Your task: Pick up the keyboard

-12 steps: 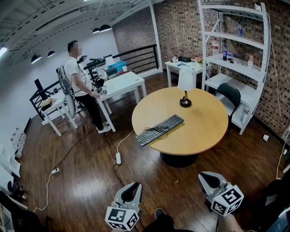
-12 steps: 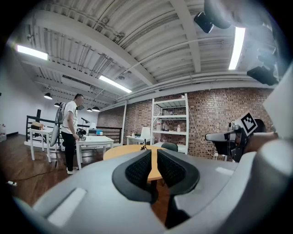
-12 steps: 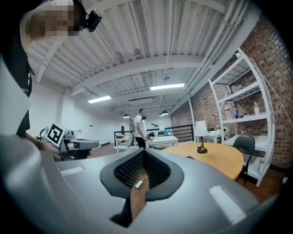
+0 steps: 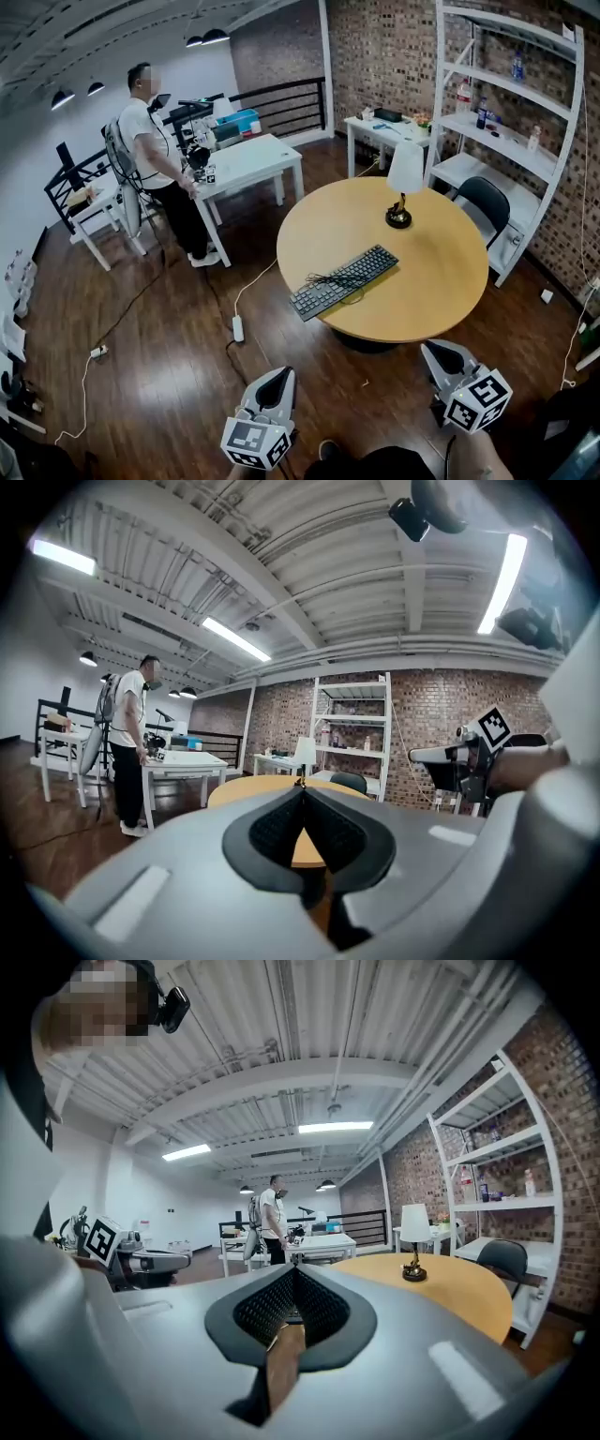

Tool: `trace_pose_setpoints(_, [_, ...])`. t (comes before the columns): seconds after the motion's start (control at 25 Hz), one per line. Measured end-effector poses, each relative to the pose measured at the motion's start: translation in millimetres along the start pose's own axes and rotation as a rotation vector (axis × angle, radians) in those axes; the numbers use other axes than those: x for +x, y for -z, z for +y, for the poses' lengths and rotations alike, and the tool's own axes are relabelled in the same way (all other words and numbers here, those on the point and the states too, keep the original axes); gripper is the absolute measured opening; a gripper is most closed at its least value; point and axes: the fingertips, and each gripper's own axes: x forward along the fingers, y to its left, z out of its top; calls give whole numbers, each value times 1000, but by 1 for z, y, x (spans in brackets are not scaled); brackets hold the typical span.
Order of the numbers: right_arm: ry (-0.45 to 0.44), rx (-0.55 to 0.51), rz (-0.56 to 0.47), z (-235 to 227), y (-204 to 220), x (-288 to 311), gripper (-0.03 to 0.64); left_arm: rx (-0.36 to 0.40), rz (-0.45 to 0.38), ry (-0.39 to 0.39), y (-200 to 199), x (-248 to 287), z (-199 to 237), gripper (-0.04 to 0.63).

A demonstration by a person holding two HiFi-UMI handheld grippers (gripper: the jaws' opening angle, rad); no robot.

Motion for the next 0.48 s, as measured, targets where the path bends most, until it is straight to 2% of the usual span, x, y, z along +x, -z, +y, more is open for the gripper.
trace_pose_setpoints(0.28, [8,4,43,-40,4,58,2,-21,45,41,7,59,27,0])
trace_pose_setpoints(0.48, [20,28,12,-92,-3,105,2,-10,112,58,16,123,40,0])
